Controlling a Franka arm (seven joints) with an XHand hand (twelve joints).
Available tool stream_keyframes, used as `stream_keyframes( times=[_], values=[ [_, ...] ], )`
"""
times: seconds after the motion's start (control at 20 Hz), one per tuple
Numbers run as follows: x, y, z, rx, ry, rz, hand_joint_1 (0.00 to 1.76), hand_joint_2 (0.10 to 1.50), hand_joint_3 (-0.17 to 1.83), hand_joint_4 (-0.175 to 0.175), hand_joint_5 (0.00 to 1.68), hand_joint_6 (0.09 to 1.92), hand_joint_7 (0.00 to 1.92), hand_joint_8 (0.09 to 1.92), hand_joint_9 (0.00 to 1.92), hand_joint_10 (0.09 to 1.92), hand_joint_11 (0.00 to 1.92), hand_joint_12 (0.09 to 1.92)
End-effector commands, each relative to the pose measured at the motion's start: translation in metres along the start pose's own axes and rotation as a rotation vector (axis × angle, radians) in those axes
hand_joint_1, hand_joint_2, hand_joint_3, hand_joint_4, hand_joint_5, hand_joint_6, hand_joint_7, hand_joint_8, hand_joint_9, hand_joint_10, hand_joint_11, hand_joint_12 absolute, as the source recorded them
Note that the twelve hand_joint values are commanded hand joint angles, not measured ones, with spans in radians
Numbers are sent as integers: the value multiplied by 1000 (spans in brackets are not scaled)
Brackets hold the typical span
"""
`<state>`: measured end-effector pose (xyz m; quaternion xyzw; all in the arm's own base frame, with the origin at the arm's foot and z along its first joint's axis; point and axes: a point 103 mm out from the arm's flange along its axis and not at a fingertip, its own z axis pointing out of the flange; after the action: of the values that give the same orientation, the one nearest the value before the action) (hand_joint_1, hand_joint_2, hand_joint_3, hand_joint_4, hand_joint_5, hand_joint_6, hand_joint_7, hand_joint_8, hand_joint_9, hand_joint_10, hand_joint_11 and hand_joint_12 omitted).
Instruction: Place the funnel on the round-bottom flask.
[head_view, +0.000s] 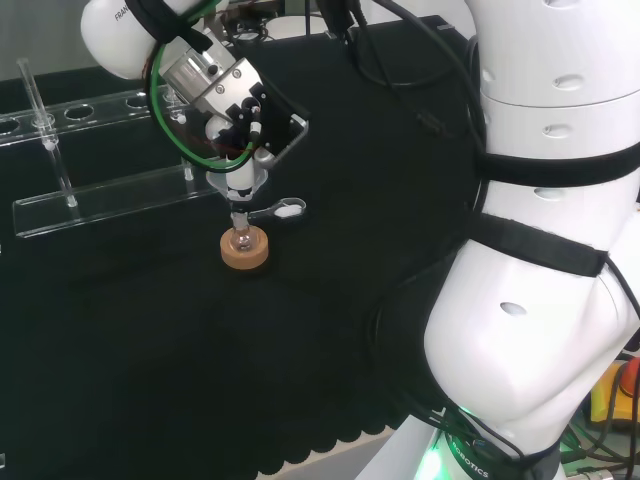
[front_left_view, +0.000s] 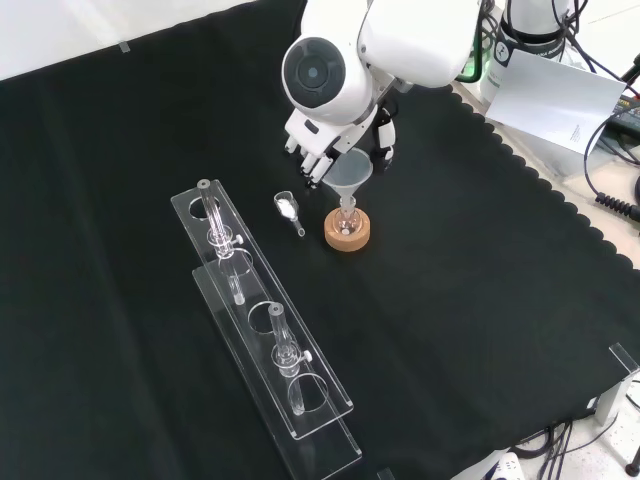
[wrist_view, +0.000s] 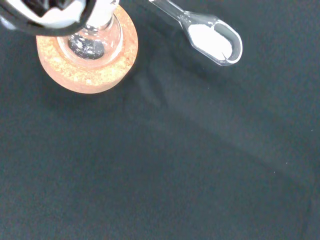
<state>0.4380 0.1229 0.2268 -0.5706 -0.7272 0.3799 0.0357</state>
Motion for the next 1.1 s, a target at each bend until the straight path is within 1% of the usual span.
stream_keyframes(
  times=[0.05,0.15,0.25,0.45,0.7,0.85,0.95,1.1],
  values=[
    [-2,-1,2,-13,19,-7,813,639,626,-55,236,236,229,760,557,658,414,1299],
    [-2,-2,1,-15,24,-9,774,631,588,-60,173,96,108,729,477,684,385,1312],
    [-2,-3,0,-10,25,-9,739,622,558,-61,119,87,30,659,423,689,370,1317],
    [-2,-6,-1,-2,26,-14,711,624,508,-61,75,87,0,528,372,700,354,1322],
    [-10,-14,-4,-25,33,-10,699,625,489,-60,66,87,0,506,363,705,346,1324],
    [-19,-23,-8,-60,54,-5,688,626,482,-60,64,87,0,503,356,705,341,1325],
    [-26,-30,-11,-100,70,-5,675,635,463,-59,62,87,0,501,324,711,321,1334],
    [-37,-41,-14,-161,91,-7,662,648,434,-57,64,87,1,561,273,734,281,1357]
  ],
)
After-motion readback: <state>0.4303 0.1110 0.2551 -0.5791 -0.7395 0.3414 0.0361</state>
